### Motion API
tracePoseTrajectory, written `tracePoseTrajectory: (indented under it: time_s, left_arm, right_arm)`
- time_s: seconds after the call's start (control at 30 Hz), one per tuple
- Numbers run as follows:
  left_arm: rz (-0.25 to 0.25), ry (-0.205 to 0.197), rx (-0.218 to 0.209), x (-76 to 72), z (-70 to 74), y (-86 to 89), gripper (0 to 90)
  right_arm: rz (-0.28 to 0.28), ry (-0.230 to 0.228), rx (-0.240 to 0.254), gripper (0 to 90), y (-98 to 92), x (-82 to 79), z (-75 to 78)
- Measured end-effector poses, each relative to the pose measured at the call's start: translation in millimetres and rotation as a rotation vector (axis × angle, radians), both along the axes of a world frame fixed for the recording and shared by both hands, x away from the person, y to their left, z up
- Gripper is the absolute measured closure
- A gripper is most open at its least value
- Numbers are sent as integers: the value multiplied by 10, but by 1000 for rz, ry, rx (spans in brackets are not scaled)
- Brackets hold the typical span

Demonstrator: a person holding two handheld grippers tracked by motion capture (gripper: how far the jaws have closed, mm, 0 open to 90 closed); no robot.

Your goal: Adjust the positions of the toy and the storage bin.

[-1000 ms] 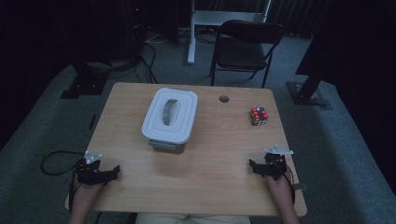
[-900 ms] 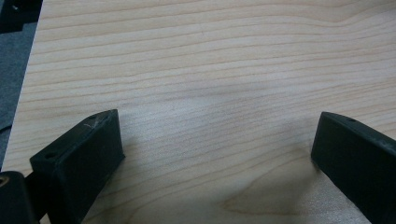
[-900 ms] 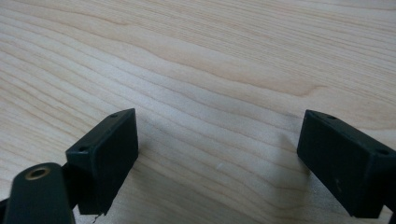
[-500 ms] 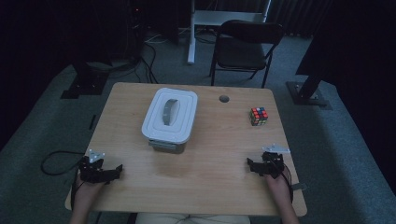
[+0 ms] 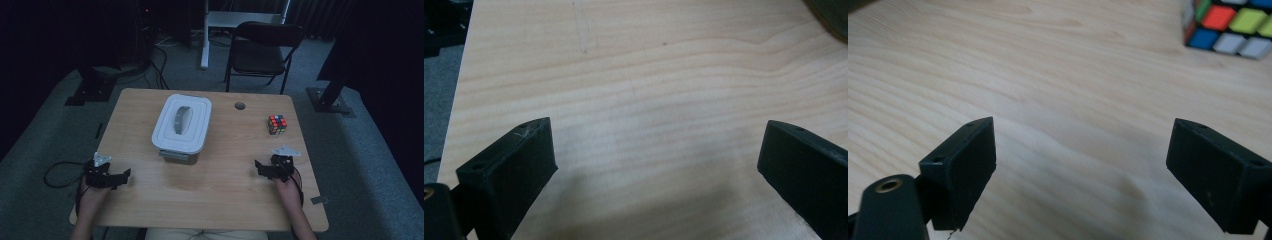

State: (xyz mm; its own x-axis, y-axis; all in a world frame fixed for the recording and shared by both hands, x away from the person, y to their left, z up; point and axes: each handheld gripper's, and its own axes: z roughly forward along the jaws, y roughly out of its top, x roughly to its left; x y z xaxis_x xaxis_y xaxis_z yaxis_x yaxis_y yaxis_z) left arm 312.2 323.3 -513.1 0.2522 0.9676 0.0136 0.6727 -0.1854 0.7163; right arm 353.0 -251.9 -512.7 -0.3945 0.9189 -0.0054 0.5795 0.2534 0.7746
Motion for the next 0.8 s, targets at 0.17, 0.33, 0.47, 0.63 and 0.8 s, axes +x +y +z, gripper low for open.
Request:
tracePoseTrajectory:
  time_s: [0.17, 0.33, 0.47, 0.63, 0.8]
  left_arm:
    - [-27, -24, -8, 115, 62, -19, 26]
    - [-31, -41, -12, 254, 115, -58, 26]
    - [-32, -43, -15, 374, 121, -101, 26]
    - [-19, -29, -29, 569, 74, -177, 26]
    - [-25, -16, -38, 736, 45, -246, 26]
  right_arm:
    - [23, -8, 0, 121, 135, 95, 19]
    - [51, -7, -1, 122, 321, 199, -8]
    - [78, -5, 1, 122, 469, 274, -21]
    - [98, 0, 36, 122, 637, 373, -42]
    - [117, -4, 48, 122, 825, 462, -39]
